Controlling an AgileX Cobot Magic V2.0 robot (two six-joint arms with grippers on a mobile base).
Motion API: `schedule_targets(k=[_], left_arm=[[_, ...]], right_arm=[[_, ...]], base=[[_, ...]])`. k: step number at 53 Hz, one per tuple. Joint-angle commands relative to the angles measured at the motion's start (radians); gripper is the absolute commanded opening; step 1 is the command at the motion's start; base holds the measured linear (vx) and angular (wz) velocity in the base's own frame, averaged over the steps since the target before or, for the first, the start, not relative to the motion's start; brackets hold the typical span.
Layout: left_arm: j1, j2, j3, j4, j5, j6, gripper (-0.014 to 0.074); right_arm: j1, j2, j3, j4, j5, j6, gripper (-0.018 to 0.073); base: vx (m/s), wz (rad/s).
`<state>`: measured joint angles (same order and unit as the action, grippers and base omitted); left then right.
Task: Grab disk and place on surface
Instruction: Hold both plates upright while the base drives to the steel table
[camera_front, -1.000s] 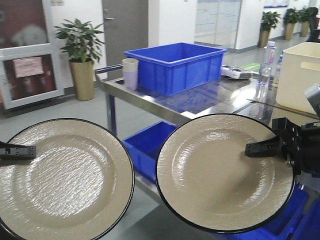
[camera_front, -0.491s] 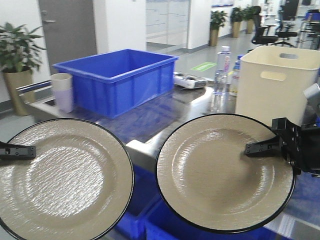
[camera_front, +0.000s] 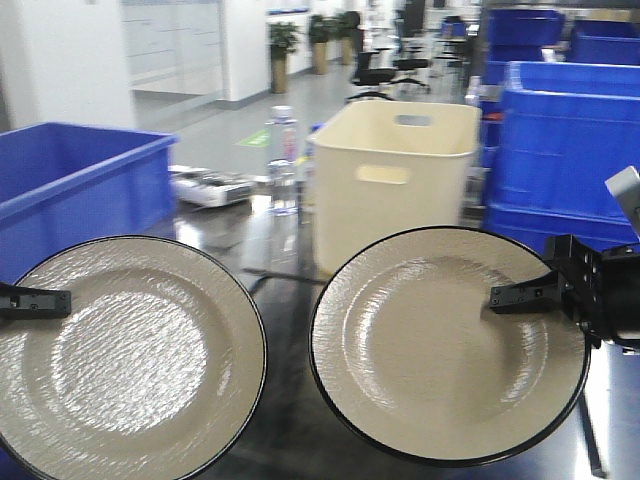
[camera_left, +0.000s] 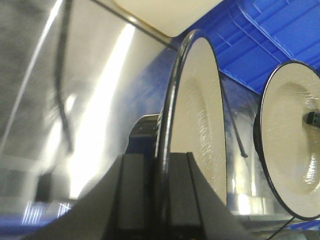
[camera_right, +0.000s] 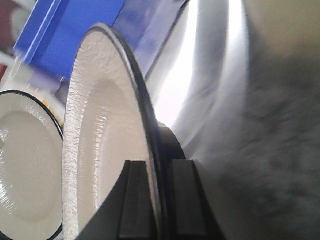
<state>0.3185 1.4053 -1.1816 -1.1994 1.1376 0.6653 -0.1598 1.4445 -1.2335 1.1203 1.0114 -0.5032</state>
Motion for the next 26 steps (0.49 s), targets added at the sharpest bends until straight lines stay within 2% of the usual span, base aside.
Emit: schedule_targets(k=[1,16,26], left_arm=[[0.000,-0.037,-0.031,-0.144,0.013,-0.013,-0.0008],[0.000,-0.036,-0.031,-0.144,0.011,-0.013,-0.0008],[0.000,-0.036,-0.031,-0.144,0.009,-0.013,-0.0008]], right_arm=[[-0.003,-0.044,-0.035,0.116,-0.015,0.003,-0.0009],[-0.003,-0.044,-0.035,0.116,-0.015,0.003,-0.0009],[-0.003,-0.044,-0.035,0.116,-0.015,0.003,-0.0009]], base=[[0.32,-0.69],[0.29,-0.67],[0.20,-0.47]])
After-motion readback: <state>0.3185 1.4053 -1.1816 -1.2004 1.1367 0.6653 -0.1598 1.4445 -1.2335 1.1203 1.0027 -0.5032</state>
